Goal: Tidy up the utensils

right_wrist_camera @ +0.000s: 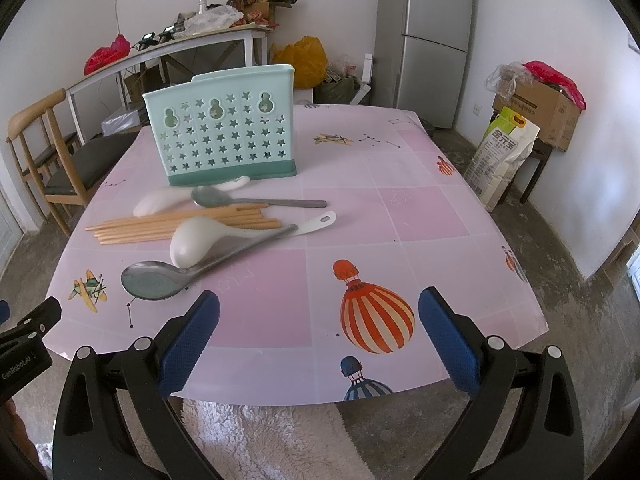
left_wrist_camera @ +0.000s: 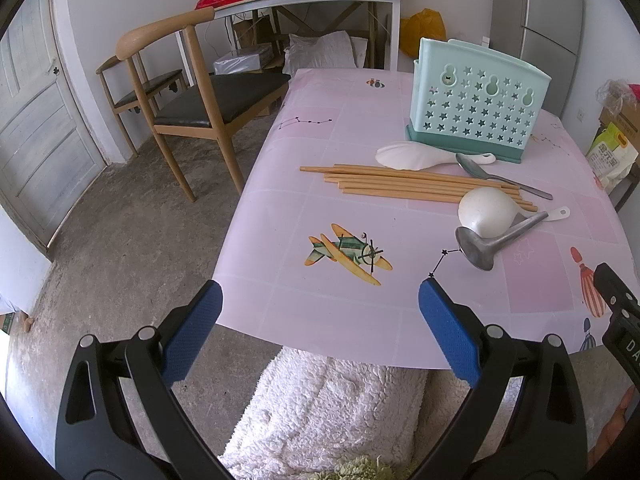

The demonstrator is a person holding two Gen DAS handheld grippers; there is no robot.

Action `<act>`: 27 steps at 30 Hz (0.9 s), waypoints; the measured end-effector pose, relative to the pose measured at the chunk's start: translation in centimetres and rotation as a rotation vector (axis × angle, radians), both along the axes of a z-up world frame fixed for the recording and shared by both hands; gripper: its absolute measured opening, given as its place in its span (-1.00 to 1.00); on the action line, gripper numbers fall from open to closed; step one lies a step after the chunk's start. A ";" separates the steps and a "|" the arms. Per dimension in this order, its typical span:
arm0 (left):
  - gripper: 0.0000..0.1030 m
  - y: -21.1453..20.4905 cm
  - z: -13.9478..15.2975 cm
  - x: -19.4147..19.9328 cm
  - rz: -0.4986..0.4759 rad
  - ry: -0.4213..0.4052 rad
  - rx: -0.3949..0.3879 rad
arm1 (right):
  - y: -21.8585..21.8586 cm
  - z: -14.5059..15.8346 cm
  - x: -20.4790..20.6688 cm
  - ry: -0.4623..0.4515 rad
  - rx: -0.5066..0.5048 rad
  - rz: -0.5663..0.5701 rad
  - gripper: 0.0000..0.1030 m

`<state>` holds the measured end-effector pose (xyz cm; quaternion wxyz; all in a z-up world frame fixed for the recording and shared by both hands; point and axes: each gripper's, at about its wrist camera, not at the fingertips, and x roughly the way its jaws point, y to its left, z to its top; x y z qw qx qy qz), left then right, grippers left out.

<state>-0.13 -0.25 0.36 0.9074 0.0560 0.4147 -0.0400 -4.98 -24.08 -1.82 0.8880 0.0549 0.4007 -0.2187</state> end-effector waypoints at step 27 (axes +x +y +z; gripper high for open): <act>0.84 0.0 -0.2 1.2 -0.202 0.001 -0.299 | -2.0 -0.3 0.5 -0.035 -0.060 -0.017 0.88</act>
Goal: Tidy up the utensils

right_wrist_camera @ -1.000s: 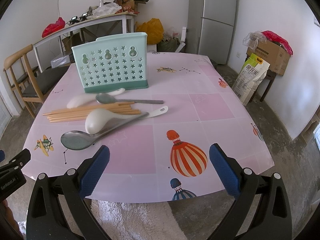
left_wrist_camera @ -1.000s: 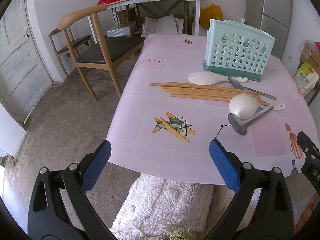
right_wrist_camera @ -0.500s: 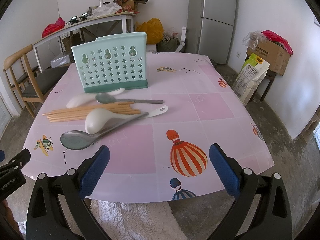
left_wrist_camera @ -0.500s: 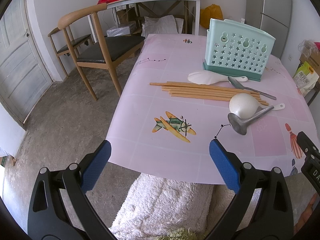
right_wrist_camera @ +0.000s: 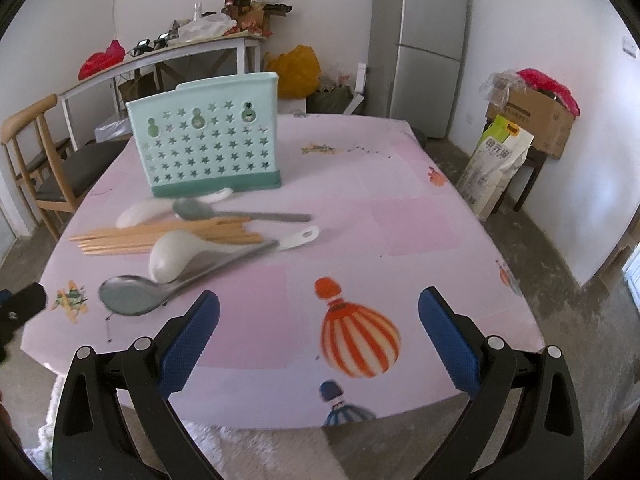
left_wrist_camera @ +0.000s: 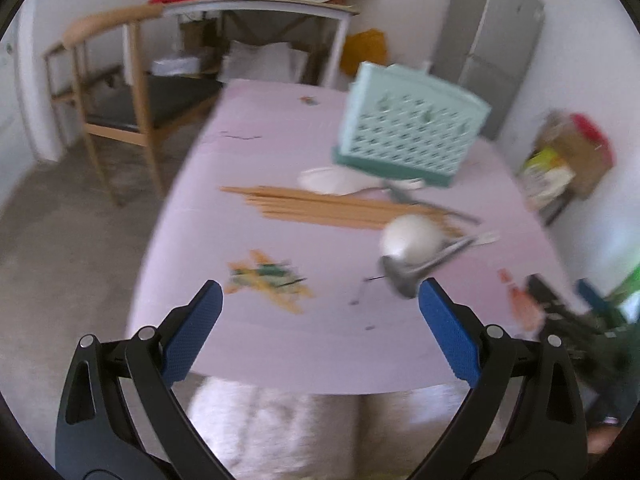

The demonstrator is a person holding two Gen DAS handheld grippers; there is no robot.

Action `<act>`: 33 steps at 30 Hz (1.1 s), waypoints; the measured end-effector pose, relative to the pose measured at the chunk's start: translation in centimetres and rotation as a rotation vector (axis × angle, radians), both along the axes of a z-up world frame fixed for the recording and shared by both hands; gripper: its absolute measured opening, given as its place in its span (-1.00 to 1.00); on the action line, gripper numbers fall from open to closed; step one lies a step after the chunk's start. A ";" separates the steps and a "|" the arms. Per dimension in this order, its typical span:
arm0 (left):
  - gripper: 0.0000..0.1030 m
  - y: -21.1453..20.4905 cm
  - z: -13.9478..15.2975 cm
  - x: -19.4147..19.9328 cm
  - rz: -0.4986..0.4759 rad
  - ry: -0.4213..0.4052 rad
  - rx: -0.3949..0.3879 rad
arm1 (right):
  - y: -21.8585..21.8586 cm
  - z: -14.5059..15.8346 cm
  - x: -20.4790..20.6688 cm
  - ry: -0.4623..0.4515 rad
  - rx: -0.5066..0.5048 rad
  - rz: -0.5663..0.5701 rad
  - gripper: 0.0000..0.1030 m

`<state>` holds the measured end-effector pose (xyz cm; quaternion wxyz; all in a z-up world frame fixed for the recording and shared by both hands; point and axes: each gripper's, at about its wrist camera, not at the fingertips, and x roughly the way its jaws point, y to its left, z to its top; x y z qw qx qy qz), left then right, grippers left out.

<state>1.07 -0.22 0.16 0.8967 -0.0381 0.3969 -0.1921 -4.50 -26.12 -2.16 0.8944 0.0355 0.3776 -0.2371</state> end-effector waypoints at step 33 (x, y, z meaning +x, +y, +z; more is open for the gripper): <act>-0.91 -3.9 -6.0 6.2 -0.229 0.318 -0.209 | -1.6 1.9 4.2 -0.134 0.010 0.266 0.88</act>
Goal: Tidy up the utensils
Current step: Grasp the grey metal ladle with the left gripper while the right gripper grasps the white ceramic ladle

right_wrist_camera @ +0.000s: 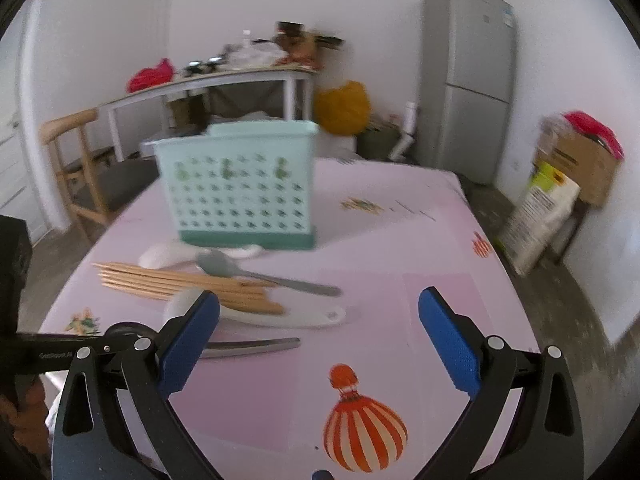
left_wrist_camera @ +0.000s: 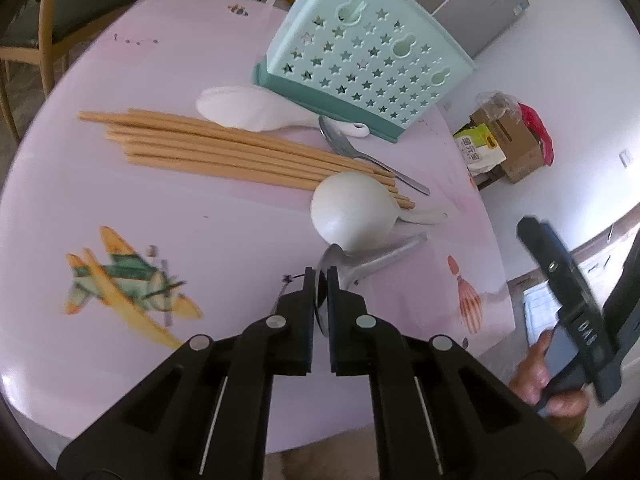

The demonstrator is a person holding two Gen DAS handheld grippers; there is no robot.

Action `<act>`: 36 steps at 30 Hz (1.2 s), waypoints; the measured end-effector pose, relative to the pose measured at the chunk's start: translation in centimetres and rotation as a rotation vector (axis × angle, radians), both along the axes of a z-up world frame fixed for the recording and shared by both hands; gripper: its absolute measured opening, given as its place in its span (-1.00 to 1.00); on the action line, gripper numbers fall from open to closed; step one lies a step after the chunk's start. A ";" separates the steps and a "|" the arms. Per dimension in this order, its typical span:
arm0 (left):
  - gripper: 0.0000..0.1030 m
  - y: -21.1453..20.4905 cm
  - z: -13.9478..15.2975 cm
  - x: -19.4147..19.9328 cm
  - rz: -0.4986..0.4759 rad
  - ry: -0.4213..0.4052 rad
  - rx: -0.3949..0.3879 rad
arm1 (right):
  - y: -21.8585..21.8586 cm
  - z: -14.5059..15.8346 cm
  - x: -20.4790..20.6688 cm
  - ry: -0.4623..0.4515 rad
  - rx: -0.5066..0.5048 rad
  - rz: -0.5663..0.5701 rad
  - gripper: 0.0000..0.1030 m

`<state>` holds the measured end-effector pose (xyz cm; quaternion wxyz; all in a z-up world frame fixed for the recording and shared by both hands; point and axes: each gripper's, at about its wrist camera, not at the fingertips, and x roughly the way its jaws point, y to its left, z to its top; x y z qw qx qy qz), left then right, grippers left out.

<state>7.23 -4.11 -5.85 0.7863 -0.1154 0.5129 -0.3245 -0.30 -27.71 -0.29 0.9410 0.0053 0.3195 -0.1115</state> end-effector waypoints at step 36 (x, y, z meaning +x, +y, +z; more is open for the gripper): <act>-0.94 11.5 2.0 1.6 0.108 -0.066 0.079 | 10.6 -7.7 6.7 0.448 -0.515 0.828 -0.90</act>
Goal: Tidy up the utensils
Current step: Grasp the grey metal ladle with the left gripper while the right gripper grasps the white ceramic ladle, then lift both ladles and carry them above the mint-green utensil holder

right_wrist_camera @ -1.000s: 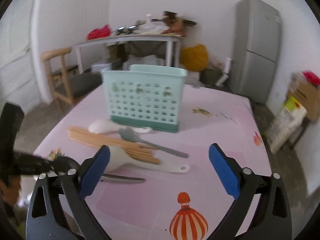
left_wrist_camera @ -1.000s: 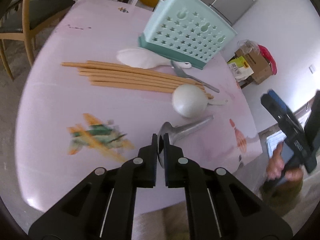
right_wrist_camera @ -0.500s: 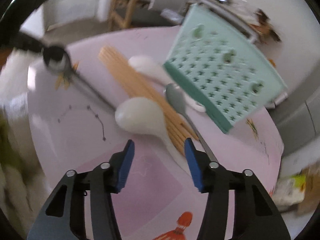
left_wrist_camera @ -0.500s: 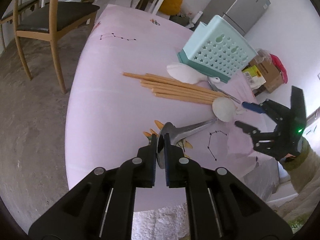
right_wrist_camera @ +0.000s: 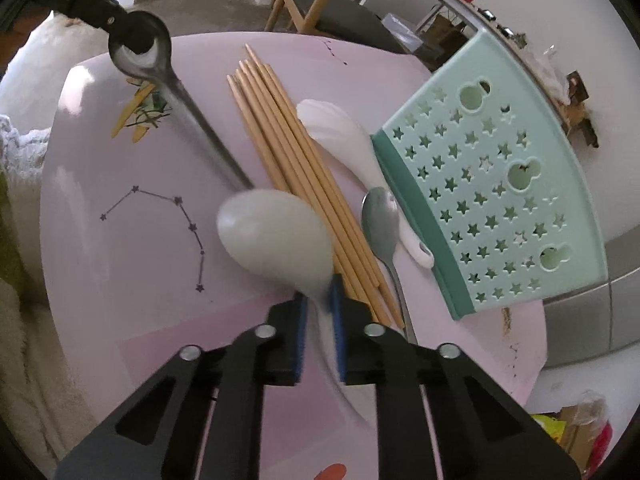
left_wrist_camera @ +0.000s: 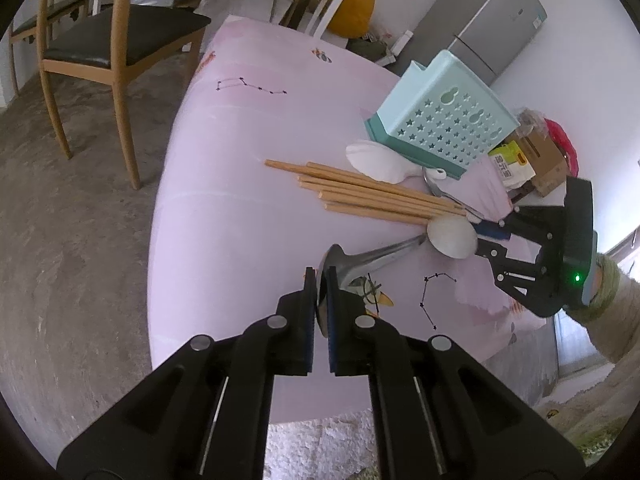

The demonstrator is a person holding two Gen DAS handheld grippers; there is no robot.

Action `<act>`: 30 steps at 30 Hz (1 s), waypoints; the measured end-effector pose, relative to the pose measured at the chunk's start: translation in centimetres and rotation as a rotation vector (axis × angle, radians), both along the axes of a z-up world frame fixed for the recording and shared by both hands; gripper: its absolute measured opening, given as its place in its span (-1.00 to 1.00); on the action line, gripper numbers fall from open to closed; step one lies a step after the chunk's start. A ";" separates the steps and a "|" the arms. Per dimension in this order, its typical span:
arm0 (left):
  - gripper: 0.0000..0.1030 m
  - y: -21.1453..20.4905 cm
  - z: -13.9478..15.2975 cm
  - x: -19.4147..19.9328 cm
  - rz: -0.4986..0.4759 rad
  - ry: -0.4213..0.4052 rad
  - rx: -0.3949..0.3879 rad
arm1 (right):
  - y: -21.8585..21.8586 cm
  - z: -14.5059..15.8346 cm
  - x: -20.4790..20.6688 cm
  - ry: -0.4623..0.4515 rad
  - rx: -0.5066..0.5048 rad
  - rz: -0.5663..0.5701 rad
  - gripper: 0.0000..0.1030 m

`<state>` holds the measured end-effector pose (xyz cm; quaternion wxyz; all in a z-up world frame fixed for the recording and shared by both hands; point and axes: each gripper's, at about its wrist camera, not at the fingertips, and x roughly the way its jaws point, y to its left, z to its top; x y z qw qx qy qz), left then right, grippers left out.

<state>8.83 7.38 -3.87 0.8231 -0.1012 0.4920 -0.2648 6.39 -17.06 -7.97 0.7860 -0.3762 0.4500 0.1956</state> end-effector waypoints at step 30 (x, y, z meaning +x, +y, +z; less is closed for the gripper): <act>-0.97 -5.7 19.1 2.8 0.030 -0.588 0.093 | -9.5 13.4 -4.5 -0.510 0.626 -0.615 -0.92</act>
